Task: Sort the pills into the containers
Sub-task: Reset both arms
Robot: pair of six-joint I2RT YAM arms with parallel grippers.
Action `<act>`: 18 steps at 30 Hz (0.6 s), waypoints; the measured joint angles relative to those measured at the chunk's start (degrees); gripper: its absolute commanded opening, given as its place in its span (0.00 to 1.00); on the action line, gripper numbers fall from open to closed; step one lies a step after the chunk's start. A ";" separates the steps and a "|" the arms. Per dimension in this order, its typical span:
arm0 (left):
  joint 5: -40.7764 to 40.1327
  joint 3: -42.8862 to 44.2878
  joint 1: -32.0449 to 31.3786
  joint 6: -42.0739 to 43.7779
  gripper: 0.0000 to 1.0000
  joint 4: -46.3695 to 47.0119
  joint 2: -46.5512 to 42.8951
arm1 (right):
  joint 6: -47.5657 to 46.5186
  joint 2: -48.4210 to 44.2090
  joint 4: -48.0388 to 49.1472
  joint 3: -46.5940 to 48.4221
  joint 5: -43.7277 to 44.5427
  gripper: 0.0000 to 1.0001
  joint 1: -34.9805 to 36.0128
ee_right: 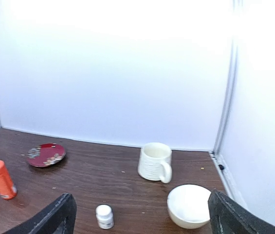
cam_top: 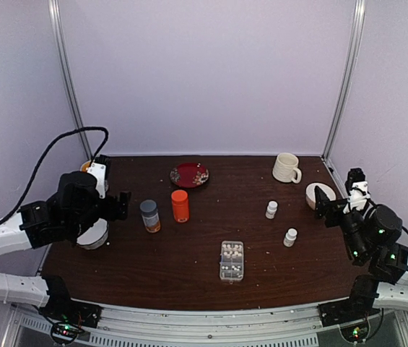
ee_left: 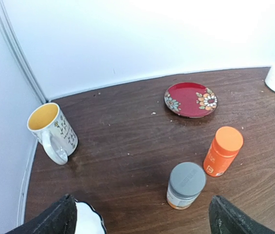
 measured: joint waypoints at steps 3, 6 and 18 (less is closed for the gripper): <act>4.13 -8.33 5.22 7.72 0.98 6.86 -7.74 | -2.95 -1.55 7.37 -6.23 -0.42 0.94 -6.64; 7.19 -14.73 12.02 11.98 0.98 12.72 -14.60 | -2.84 0.13 10.99 -7.87 -3.98 0.95 -16.61; 15.37 -22.99 36.41 20.28 0.98 25.11 -16.87 | 2.12 25.88 32.68 -13.07 -22.47 0.94 -39.28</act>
